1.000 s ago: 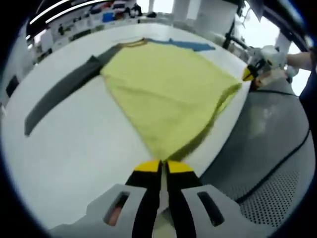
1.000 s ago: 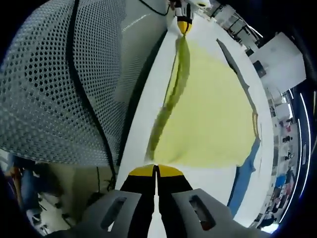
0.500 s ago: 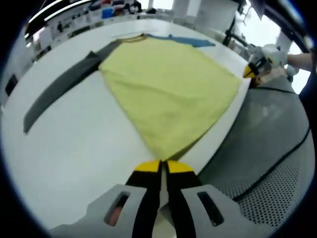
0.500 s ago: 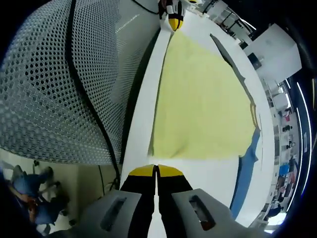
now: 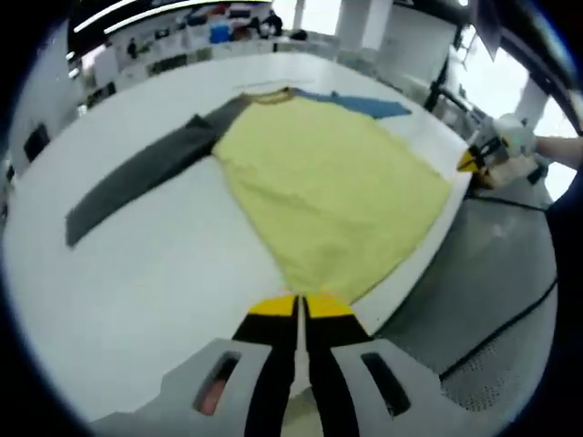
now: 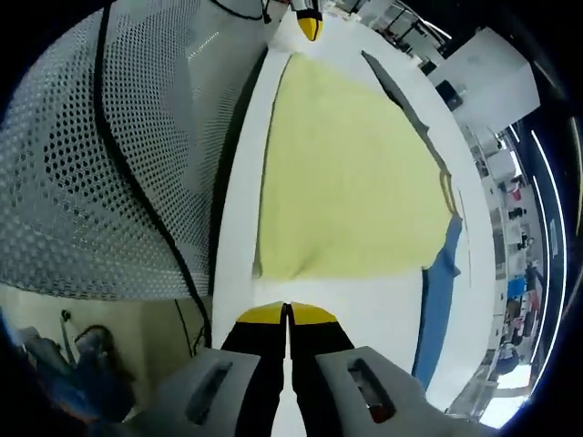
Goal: Fold the garment on the visible template until the final outline fits inside the template.
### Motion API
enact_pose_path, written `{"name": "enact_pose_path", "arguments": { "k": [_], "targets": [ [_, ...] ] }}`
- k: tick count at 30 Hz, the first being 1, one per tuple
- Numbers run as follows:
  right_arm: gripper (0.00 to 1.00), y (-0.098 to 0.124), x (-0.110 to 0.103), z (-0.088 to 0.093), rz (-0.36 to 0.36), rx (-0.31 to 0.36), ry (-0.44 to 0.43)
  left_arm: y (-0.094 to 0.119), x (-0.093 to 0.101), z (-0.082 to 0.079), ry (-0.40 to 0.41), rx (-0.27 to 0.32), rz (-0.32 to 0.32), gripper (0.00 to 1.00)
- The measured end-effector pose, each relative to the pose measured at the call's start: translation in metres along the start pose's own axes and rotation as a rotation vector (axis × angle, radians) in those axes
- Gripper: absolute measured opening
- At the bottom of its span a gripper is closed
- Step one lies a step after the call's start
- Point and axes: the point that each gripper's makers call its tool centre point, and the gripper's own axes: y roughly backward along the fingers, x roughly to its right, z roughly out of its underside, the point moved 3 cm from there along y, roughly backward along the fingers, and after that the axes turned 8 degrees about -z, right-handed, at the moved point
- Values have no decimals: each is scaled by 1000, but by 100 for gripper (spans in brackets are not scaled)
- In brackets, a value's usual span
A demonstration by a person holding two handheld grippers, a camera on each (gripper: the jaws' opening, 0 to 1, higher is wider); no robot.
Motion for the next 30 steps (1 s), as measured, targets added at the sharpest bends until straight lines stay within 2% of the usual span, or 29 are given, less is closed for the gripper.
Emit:
{"name": "enact_pose_path", "arguments": {
  "k": [2,4,6,7,8,9,13,16,20,22,25,28,30],
  "targets": [
    [1,6,10,-7,32,49,-92,3,-2,-18,26,56,-9,0],
    [1,15,25,-16,84,124,-194,8,-5,-36,39,120,-33,0],
    [3,24,36,-26,118,208,-330,14,-9,-50,31,165,-91,0],
    [5,28,41,-30,133,243,-377,19,-12,-60,47,213,-134,0],
    [8,29,43,-31,141,258,-394,21,-12,-63,53,228,-139,0],
    [12,35,50,-35,173,311,-468,28,-13,-73,83,271,-163,0],
    [27,50,66,-46,223,445,-629,45,-16,-84,91,318,-251,0],
    [35,62,75,-51,250,521,-673,57,-18,-92,70,367,-311,2],
    [42,75,78,-44,273,500,-674,71,-13,-99,86,397,-335,16],
    [46,82,79,-40,287,493,-689,73,-12,-102,112,405,-323,22],
    [47,97,84,-35,332,518,-723,76,-8,-105,116,402,-302,27],
    [48,105,86,-28,365,547,-774,80,-7,-108,113,387,-298,39],
    [49,109,85,-23,376,548,-788,83,-8,-109,116,386,-300,44]
  ]
}}
